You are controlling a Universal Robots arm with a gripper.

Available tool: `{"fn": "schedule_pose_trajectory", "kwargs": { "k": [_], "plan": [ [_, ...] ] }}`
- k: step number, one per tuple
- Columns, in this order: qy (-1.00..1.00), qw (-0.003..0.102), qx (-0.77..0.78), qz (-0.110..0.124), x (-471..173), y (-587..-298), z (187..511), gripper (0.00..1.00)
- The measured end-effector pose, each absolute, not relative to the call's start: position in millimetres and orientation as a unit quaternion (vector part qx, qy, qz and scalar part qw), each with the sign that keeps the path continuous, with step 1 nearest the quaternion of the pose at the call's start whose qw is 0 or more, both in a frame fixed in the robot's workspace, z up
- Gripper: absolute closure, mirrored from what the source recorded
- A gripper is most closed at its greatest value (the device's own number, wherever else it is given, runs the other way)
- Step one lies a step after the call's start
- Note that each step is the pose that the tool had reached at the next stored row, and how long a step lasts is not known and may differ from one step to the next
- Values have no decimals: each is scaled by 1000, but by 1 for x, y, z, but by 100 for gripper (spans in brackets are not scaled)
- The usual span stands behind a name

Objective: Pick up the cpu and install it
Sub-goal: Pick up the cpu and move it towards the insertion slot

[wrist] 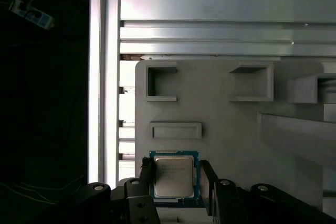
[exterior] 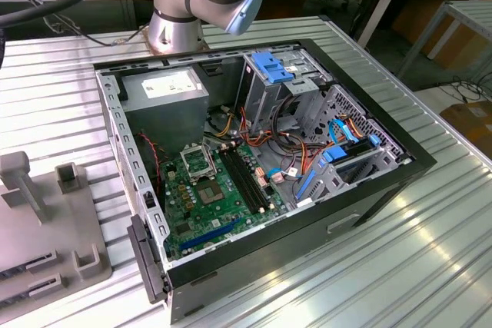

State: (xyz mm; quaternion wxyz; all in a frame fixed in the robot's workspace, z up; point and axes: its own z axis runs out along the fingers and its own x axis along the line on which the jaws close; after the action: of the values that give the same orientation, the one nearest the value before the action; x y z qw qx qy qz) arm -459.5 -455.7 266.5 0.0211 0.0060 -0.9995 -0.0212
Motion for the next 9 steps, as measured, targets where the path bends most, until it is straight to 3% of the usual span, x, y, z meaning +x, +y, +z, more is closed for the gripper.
{"fn": "schedule_pose_trajectory", "kwargs": {
  "k": [9],
  "plan": [
    [-1000,21,6,-21,-460,-456,272,54]
  ]
}}
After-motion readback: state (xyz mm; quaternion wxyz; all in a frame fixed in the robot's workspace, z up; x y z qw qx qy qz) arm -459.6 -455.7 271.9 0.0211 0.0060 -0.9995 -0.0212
